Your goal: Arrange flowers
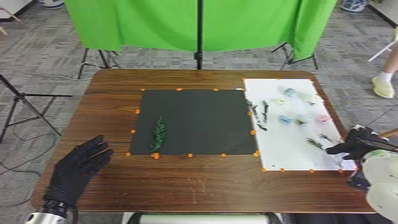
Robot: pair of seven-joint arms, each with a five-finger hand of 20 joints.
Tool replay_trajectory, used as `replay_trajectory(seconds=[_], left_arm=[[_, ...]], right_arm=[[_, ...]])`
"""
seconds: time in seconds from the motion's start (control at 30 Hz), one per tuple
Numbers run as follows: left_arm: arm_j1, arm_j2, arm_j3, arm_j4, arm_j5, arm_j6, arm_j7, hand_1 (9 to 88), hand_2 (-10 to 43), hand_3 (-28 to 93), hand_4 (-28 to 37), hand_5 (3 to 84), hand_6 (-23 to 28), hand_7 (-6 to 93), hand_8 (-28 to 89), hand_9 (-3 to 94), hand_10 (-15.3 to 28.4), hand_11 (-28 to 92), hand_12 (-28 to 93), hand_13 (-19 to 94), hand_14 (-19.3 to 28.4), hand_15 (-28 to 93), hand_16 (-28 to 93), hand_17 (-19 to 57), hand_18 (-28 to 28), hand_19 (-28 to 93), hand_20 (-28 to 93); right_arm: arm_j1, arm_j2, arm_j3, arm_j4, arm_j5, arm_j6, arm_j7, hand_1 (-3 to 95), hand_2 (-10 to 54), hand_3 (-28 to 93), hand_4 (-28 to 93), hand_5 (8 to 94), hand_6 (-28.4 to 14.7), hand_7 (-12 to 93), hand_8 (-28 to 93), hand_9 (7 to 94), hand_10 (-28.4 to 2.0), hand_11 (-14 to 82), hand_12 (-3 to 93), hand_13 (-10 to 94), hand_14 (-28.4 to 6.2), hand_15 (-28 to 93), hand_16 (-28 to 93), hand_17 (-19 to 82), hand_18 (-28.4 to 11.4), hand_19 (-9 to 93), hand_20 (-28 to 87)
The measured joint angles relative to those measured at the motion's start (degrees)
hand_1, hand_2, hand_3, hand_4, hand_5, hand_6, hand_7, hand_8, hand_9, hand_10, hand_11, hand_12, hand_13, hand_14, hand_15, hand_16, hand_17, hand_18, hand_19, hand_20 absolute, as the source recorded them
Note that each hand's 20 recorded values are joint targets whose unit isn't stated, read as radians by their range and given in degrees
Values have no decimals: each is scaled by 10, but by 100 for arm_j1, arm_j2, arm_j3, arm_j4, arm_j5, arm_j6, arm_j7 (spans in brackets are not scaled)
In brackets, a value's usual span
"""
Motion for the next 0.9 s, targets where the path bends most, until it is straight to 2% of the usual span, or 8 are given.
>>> replay_trajectory(seconds=[0.03, 0.1, 0.13, 0.3, 0.43, 0.53, 0.67, 0.9], left_arm=[[0, -1, 0, 0, 0, 0, -1, 243, 9, 698, -261, 383, 47, 192, -86, 332, 128, 242, 169, 259, 156, 366, -10, -81, 212, 504, 76], [0, -1, 1, 0, 0, 0, -4, 243, 9, 698, -261, 383, 47, 192, -86, 332, 128, 243, 169, 258, 156, 366, -10, -81, 211, 503, 76], [-1, -1, 1, 1, 0, 0, -6, 243, 9, 698, -261, 383, 47, 192, -86, 332, 128, 243, 169, 258, 157, 366, -10, -81, 211, 503, 76], [-6, -5, 2, 2, 0, 0, -8, 243, 10, 699, -262, 383, 47, 192, -85, 333, 128, 243, 170, 259, 156, 366, -10, -80, 211, 503, 76], [-8, -5, 2, 2, 0, 0, -9, 242, 10, 699, -262, 383, 47, 193, -85, 333, 128, 243, 169, 259, 156, 366, -11, -80, 211, 504, 76], [-12, -5, 3, 3, 0, 0, -9, 242, 10, 699, -262, 383, 47, 193, -86, 334, 128, 244, 170, 259, 156, 367, -10, -80, 211, 504, 75], [-13, -5, 5, 4, 0, 0, -9, 242, 11, 699, -262, 383, 47, 193, -86, 333, 128, 243, 169, 259, 156, 367, -11, -80, 211, 504, 76], [-7, -5, 4, 4, 0, 1, -3, 242, 11, 701, -262, 383, 47, 192, -86, 333, 129, 243, 169, 259, 156, 367, -11, -80, 211, 504, 75]], right_arm=[[51, 0, -48, 3, -20, -37, 20, 353, -95, 688, -281, 631, -2, 505, -184, 749, -107, 466, 299, 696, -89, 699, 257, 366, -191, 906, 380], [145, 0, -135, 12, -63, -123, 44, 413, -95, 655, -282, 655, -2, 497, -3, 783, -97, 465, 304, 722, -84, 697, 268, 383, -191, 923, 374], [186, 0, -172, 19, -83, -156, 53, 443, -90, 649, -282, 669, -3, 505, 32, 803, -92, 465, 303, 735, -82, 697, 271, 393, -192, 928, 375], [254, -2, -279, 36, -92, -212, 8, 481, -65, 698, -282, 720, 2, 505, 43, 842, -96, 469, 312, 760, -83, 703, 286, 408, -195, 932, 400], [186, -12, -261, 10, -86, -133, -168, 455, -84, 793, -281, 745, -10, 507, 69, 855, -98, 516, 325, 763, -91, 758, 302, 424, -204, 932, 494], [40, -13, -215, 38, -103, 188, -353, 445, -90, 816, -263, 758, -21, 516, 89, 863, -92, 557, 333, 778, -90, 780, 310, 442, -210, 932, 554], [-228, -17, -155, 62, -129, 800, -459, 431, -94, 831, -227, 762, -15, 555, 103, 873, -88, 601, 343, 800, -87, 803, 312, 468, -214, 932, 611], [-331, -176, 93, -194, -184, 785, -332, 418, -95, 838, -199, 769, -12, 567, 116, 880, -87, 619, 348, 813, -86, 816, 313, 484, -218, 932, 641]])
